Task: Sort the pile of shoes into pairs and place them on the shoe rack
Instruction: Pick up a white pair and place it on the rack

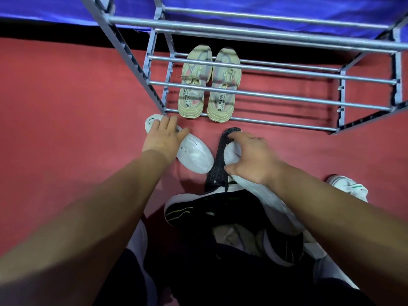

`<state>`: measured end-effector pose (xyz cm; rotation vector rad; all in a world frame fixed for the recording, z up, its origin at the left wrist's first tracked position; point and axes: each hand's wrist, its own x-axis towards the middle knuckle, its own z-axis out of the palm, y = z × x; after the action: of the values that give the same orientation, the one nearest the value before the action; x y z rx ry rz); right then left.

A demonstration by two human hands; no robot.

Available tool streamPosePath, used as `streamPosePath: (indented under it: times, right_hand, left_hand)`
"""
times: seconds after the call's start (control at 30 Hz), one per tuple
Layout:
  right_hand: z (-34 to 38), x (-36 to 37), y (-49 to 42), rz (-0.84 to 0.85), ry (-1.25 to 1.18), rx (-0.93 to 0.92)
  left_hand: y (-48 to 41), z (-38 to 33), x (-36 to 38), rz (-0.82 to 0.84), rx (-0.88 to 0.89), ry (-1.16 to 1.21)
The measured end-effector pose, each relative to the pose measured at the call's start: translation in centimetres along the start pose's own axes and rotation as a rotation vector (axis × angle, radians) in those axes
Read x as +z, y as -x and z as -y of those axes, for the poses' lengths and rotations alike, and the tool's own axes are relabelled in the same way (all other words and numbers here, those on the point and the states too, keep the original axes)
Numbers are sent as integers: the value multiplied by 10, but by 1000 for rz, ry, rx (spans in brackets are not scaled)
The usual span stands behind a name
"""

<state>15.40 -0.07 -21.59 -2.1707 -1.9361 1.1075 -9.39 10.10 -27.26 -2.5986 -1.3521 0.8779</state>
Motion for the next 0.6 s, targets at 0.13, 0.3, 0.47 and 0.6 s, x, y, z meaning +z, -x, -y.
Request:
streamPosePath:
  times: [0.13,0.3,0.47,0.6]
  right_hand:
    - [-10,-12,-3,-321,-47,165]
    - [-38,-16,4,78,-221,496]
    - [-51,-6,35,115,-163,475]
    - [-47,-6,60,218,-95,528]
  left_hand:
    - [3,3,6,217,-58,96]
    - [33,-5,15,352,-367,525]
    - [50,-22,3,290,-463,700]
    - [67,-34,-30,282,-405,653]
